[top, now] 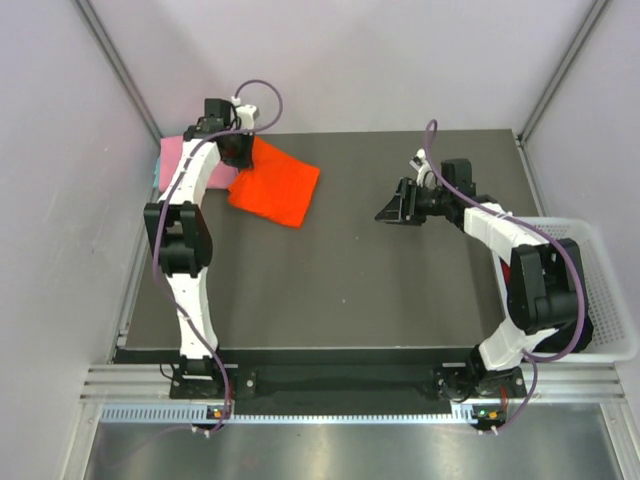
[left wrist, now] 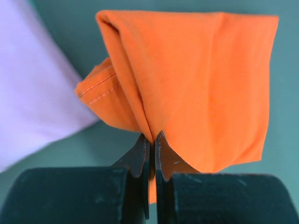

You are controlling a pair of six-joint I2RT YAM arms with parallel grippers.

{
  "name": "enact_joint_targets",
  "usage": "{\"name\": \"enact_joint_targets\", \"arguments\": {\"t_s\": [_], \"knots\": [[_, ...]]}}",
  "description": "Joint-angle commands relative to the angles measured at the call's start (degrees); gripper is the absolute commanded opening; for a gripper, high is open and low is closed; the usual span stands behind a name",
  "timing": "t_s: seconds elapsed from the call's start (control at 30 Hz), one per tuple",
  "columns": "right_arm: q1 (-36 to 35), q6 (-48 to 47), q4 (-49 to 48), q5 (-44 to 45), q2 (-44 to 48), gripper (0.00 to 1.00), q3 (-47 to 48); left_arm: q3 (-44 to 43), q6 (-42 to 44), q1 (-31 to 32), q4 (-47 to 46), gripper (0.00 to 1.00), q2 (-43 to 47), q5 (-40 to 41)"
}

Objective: Fold and stack the t-shirts
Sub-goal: Neatly place the folded tshirt to the corner

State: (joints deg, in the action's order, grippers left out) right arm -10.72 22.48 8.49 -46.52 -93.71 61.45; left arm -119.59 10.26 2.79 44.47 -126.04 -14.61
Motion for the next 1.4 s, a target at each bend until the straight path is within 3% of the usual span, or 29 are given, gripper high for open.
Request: {"name": "enact_joint_targets", "arguments": {"t_s": [0.0, 0.27, 0.47, 1.37], "knots": [[0.17, 0.98, -5.24, -1.64, -0.07, 0.59, 0.07, -2.58, 2.66, -2.34, -7.9, 0.0, 3.96, 7.05], [0.17, 1.43, -6.91, -1.47, -1.03, 0.59, 0.25, -8.02, 0.9, -5.95, -12.12, 0.0, 1.24, 13.28], [0.17, 1.34, -7.09, -1.47, -1.3, 0.59, 0.6, -12.07, 1.78, -8.23, -14.06, 0.0, -0.96, 13.12], [0.53, 1.07, -8.05, -0.59, -1.65, 0.6, -0.1, -8.56, 0.99, -16.93, -26.54, 0.0, -6.84, 13.91]]}}
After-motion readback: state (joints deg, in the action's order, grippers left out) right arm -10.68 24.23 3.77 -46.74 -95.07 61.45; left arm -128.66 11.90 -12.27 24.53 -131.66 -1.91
